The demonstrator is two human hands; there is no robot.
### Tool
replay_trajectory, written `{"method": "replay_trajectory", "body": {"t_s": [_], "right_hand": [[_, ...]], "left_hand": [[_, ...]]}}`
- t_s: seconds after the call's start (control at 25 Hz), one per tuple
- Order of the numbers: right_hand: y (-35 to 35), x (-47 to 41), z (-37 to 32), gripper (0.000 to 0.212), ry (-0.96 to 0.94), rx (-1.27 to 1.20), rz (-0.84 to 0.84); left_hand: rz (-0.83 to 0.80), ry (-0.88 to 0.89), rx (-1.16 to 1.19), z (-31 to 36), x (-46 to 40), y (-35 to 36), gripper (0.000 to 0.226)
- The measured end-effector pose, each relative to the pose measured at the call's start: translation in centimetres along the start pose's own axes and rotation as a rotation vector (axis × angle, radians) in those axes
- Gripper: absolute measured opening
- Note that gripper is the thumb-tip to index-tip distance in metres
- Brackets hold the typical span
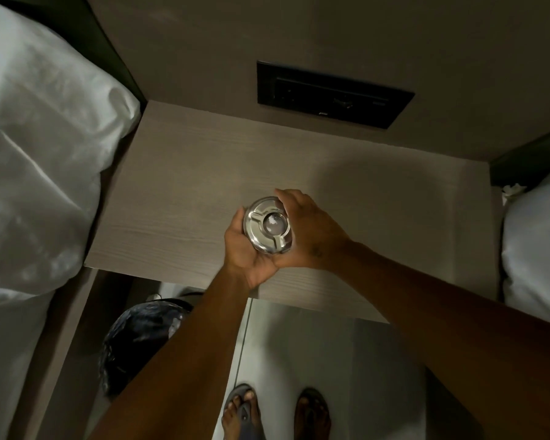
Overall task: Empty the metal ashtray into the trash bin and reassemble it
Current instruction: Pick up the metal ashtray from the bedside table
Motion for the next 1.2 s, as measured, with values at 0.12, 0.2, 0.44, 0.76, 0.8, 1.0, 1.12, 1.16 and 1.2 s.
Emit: {"method": "replay_trajectory", "body": {"t_s": [0.12,0.2,0.44,0.76,0.8,1.0,1.12,1.16,1.2], "right_hand": [[-0.1,0.1,-0.2,0.118,-0.038,0.064,-0.043],[-0.4,0.1,-0.2,0.114,-0.058,0.120,-0.062],[-1.1,-0.6,-0.8,0.108,-0.146,0.166,-0.083],[-1.3,-0.6,-2.2,0.105,-0.331,0.193,-0.168],[-1.3,-0.6,-2.3,0.104,-0.346,0.208,-0.177],[-1.5,-0.2,-2.7,0.109,-0.362,0.160,-0.186],[-2.6,-0.2,-3.1,0.111,-0.335,0.081,-0.133],[-3.2,-0.3,-3.1,0.111,-0.314,0.046,-0.097],[-3.7,-0.5,-2.8,0.111,-0.289,0.012,-0.056]], "left_hand": [[-0.056,-0.061,0.018,-1.2,-0.4,0.0,0.073],[-0.076,-0.089,0.012,-1.4,-0.6,0.2,0.075],[-0.085,-0.126,0.000,-1.3,-1.1,0.3,0.074],[-0.185,-0.268,-0.088,-1.3,-0.5,0.3,0.061],[-0.193,-0.272,-0.107,-1.3,-0.4,0.1,0.062],[-0.194,-0.234,-0.036,-1.4,-0.3,-1.0,0.064],[-0.277,-0.251,0.050,-1.7,0.4,-0.5,0.070],[-0.297,-0.260,0.069,-1.9,0.7,-0.6,0.072],[-0.301,-0.270,0.080,-2.3,1.0,-0.9,0.072]]}}
Point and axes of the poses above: each hand's wrist, its own x-axis away from the middle knuckle, its own y-axis out of the palm, z = x × y, the point moved 8 cm from there along -x, towards the middle knuckle, and after that the axes turned 2 degrees about -x, right-handed, at the moved point
